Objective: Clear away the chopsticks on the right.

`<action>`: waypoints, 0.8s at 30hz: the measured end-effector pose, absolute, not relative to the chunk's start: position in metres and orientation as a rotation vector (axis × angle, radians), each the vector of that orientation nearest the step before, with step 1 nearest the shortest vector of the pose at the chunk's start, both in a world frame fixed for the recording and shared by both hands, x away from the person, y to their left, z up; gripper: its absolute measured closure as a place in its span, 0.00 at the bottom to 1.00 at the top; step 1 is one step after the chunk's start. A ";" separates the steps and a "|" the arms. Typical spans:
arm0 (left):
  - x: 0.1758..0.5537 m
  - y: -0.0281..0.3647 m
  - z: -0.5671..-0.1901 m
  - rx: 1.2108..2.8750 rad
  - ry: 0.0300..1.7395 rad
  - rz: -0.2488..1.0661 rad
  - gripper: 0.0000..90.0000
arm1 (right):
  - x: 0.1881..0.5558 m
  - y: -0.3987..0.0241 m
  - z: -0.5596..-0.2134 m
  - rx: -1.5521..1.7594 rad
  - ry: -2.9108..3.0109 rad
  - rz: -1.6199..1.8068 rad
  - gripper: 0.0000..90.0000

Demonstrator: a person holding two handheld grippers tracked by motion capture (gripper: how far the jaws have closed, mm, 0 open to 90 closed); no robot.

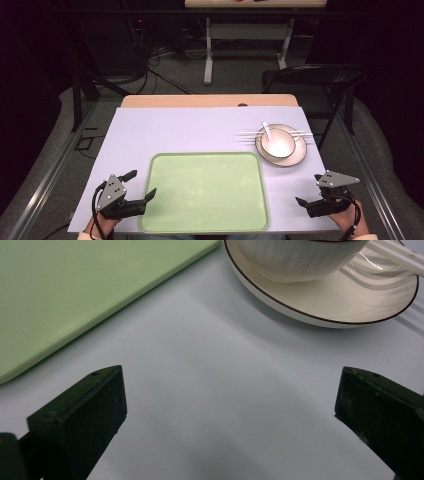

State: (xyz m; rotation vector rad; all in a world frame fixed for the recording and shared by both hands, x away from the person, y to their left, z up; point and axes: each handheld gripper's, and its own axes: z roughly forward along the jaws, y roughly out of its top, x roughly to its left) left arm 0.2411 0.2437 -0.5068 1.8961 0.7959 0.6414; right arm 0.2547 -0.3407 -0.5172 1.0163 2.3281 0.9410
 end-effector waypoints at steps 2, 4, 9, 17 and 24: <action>0.241 0.244 -0.507 1.898 0.797 0.643 0.17 | 0.254 -0.340 -0.517 1.014 2.330 0.943 0.00; 0.241 0.244 -0.507 1.897 0.794 0.642 0.17 | 0.254 -0.340 -0.516 1.009 2.332 0.935 0.00; 0.241 0.244 -0.507 1.893 0.799 0.644 0.17 | 0.253 -0.340 -0.514 1.002 2.322 0.958 0.00; 0.241 0.245 -0.507 1.891 0.805 0.642 0.17 | 0.250 -0.338 -0.507 0.930 2.287 1.003 0.00; 0.242 0.245 -0.507 1.884 0.823 0.641 0.17 | 0.251 -0.335 -0.500 0.894 2.250 1.030 0.00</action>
